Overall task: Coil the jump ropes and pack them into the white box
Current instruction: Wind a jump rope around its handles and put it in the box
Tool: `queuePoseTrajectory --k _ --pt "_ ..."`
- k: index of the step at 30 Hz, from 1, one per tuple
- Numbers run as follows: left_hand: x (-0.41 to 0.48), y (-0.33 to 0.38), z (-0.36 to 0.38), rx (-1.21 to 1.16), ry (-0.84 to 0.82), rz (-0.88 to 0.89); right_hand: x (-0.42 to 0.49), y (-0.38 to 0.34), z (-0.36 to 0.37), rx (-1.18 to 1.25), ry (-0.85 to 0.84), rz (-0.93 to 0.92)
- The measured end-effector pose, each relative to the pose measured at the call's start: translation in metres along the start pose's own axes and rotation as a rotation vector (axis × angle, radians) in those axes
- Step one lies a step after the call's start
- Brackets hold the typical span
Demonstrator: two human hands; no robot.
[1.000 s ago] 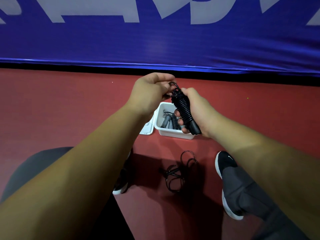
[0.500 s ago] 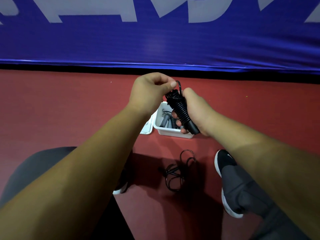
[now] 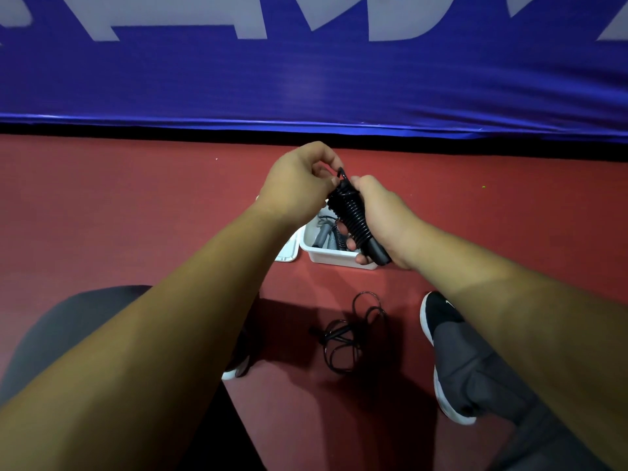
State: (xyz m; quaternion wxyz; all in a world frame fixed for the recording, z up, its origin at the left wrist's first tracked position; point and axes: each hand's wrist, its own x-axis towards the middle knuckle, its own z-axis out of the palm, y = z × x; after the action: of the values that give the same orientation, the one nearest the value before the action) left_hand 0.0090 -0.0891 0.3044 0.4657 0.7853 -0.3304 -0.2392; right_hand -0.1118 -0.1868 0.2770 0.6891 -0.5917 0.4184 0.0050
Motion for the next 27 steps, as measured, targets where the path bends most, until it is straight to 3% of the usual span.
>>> queuePoseTrajectory --k 15,27 --pt "-0.005 0.003 0.004 0.034 0.090 -0.014 -0.010 -0.001 0.000 -0.003 -0.107 -0.007" --pt "0.003 0.001 -0.015 -0.175 -0.148 -0.137 -0.012 -0.003 -0.010 0.050 -0.132 0.036"
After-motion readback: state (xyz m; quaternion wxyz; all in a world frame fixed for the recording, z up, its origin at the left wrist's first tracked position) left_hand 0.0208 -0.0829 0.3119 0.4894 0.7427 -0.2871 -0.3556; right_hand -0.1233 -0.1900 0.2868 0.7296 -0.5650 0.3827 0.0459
